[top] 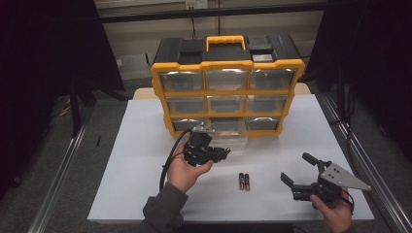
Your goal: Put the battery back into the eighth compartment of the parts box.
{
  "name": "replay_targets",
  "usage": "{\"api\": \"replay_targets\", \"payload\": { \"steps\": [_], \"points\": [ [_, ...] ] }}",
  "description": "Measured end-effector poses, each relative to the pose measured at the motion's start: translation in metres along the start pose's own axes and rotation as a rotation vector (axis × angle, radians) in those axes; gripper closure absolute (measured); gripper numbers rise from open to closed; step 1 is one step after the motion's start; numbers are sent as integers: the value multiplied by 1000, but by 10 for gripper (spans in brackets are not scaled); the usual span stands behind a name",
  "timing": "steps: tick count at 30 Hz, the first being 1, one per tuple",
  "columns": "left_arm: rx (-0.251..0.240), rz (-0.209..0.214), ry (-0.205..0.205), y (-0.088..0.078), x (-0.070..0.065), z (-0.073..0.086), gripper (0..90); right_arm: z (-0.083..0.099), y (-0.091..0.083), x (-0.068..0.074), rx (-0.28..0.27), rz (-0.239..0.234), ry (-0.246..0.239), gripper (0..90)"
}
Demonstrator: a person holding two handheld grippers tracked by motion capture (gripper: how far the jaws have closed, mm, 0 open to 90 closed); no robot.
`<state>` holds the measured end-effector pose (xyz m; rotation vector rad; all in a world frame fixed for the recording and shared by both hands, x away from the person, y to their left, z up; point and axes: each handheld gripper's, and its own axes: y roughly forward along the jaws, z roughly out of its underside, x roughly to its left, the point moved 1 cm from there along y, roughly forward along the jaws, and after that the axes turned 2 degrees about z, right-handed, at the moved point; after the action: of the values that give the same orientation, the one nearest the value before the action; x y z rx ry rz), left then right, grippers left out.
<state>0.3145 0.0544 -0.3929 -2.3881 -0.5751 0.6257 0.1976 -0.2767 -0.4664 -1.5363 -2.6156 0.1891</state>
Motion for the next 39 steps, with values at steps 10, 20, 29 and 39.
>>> {"api": "replay_targets", "payload": {
  "steps": [10,20,29,39],
  "points": [
    [-12,-39,14,-8,4,-25,775,0,0,0,0,-2,1,0],
    [-9,-86,26,-2,18,-43,775,0,0,0,3,-10,-3,0],
    [-16,-123,34,12,32,-49,774,0,0,-1,0,-14,-4,0],
    [-21,-160,35,21,40,-51,774,1,0,-1,-1,-15,-1,0]
  ]
}}
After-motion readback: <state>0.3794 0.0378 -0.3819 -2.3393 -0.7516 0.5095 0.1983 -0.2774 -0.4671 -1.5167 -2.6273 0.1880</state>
